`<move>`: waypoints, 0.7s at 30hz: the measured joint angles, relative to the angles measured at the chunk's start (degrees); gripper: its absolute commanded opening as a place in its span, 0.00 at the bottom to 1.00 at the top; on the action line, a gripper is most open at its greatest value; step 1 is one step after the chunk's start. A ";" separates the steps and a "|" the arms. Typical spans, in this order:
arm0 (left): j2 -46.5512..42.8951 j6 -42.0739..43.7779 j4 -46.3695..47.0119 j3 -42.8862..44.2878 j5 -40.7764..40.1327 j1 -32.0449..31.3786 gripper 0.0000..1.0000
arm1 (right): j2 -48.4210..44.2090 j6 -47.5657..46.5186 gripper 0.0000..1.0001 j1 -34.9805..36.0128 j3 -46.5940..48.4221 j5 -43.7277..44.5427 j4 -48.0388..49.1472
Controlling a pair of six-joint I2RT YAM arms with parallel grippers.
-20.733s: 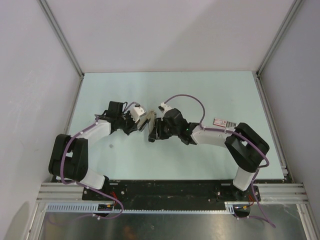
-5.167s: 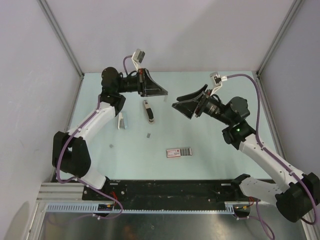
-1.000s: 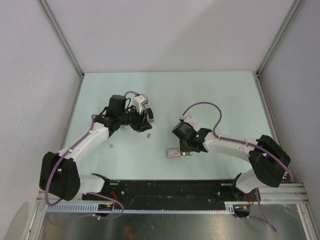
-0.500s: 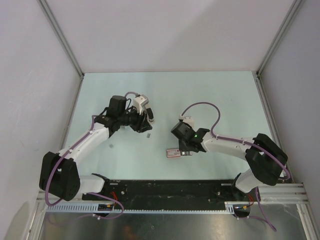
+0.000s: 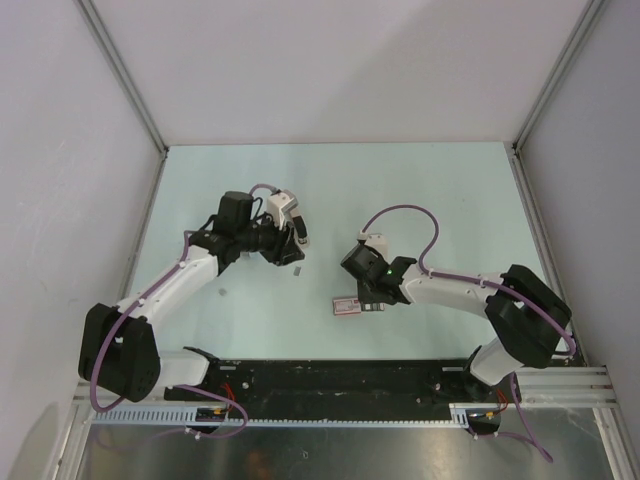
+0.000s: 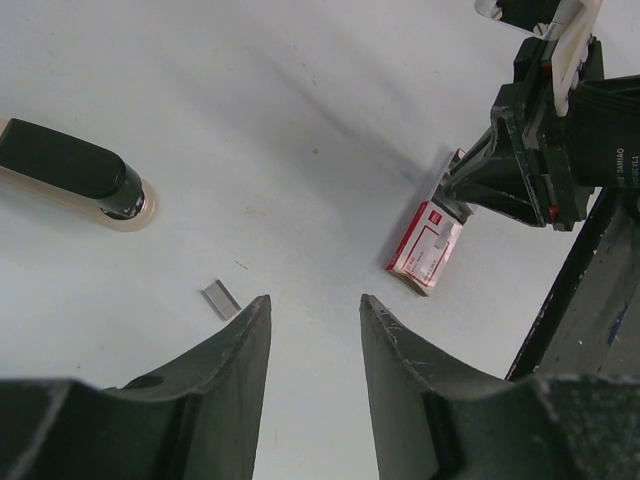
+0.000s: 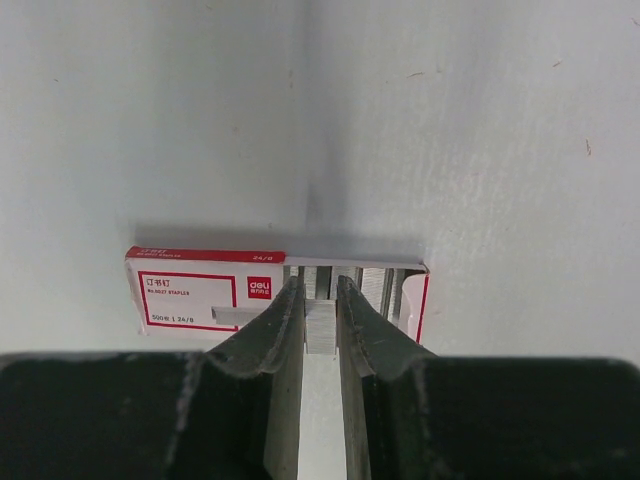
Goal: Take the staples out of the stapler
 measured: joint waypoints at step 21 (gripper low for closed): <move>-0.11 0.02 -0.04 -0.17 0.37 -0.07 0.45 | 0.50 -0.02 0.16 0.22 -0.02 0.26 0.52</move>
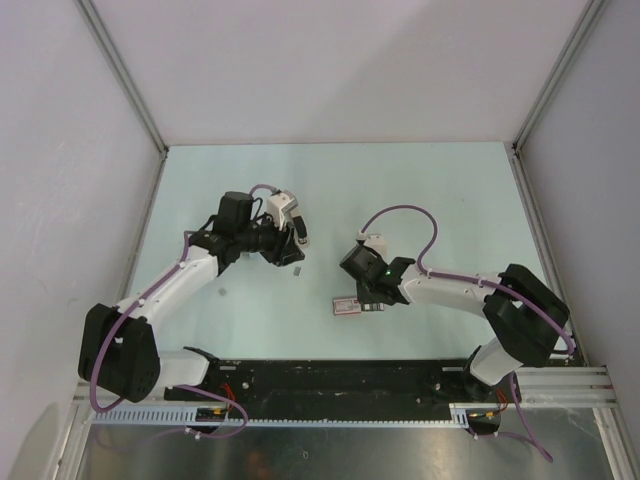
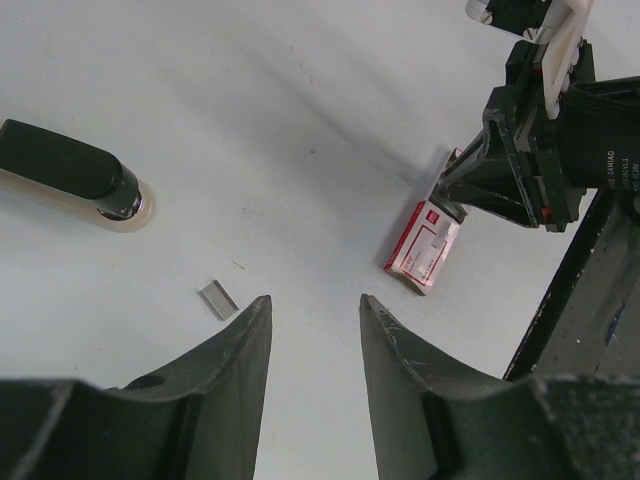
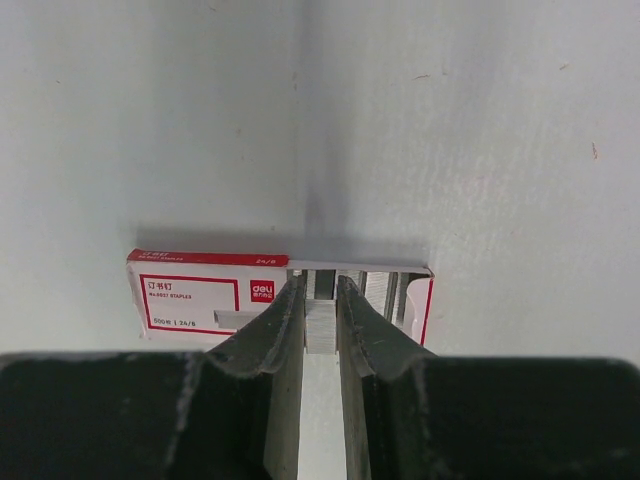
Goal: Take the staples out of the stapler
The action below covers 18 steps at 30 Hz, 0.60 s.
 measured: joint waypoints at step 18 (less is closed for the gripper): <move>-0.50 0.00 0.00 -0.04 0.02 0.00 0.45 | 0.63 0.00 0.16 -0.02 -0.94 0.35 0.48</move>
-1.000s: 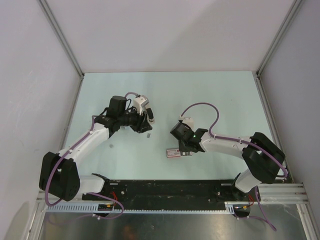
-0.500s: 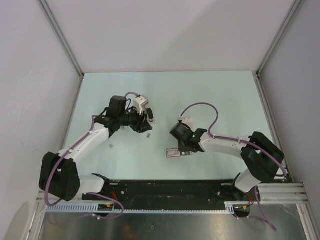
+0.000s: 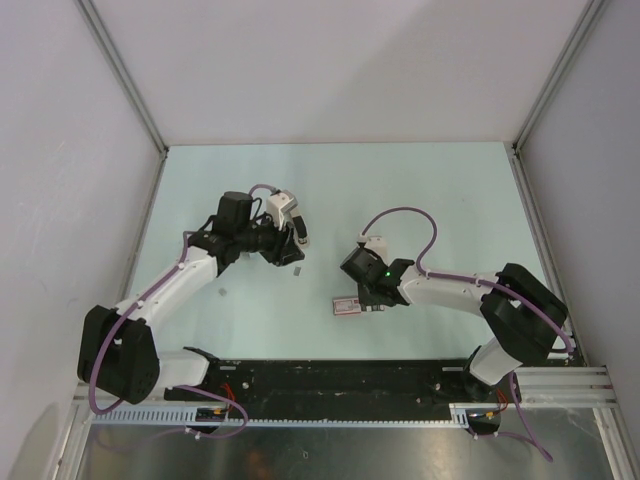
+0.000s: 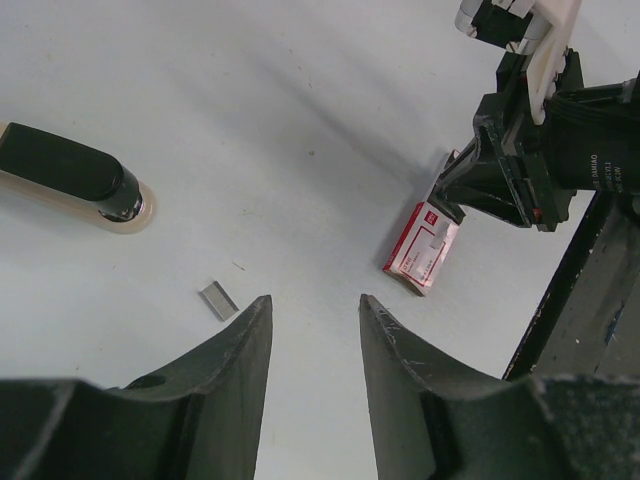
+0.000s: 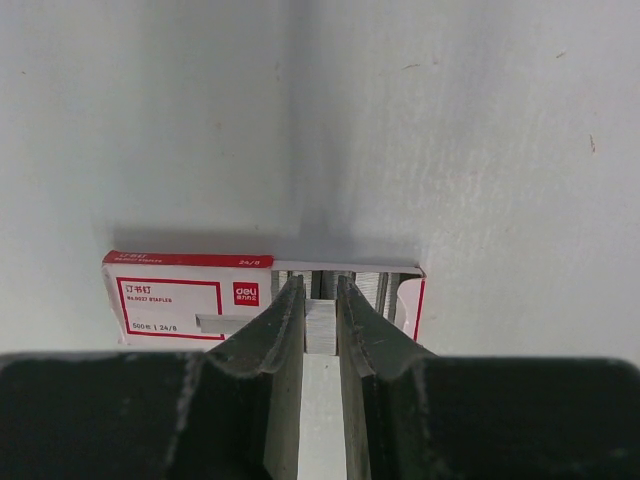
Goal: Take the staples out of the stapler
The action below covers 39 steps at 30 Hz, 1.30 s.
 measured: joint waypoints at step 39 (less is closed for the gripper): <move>0.00 -0.02 0.00 -0.07 0.63 -0.04 0.45 | -1.53 -1.16 0.19 -1.42 -0.09 -0.02 1.14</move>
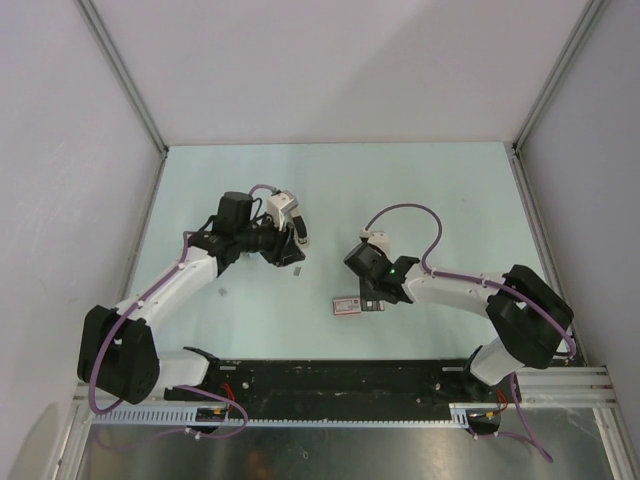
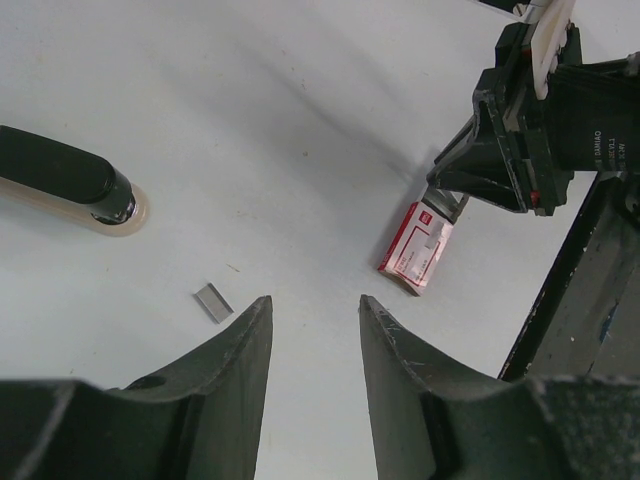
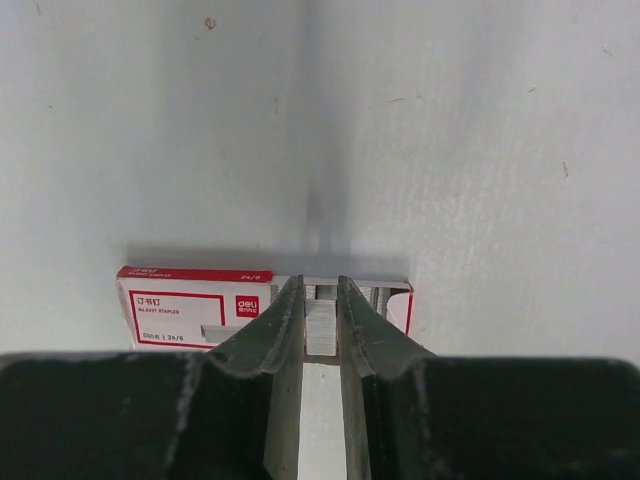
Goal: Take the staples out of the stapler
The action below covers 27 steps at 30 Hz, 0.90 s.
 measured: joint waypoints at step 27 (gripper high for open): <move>-0.02 0.02 0.00 -0.02 0.42 -0.07 0.44 | 1.53 -0.42 0.19 0.31 -0.90 -0.24 1.75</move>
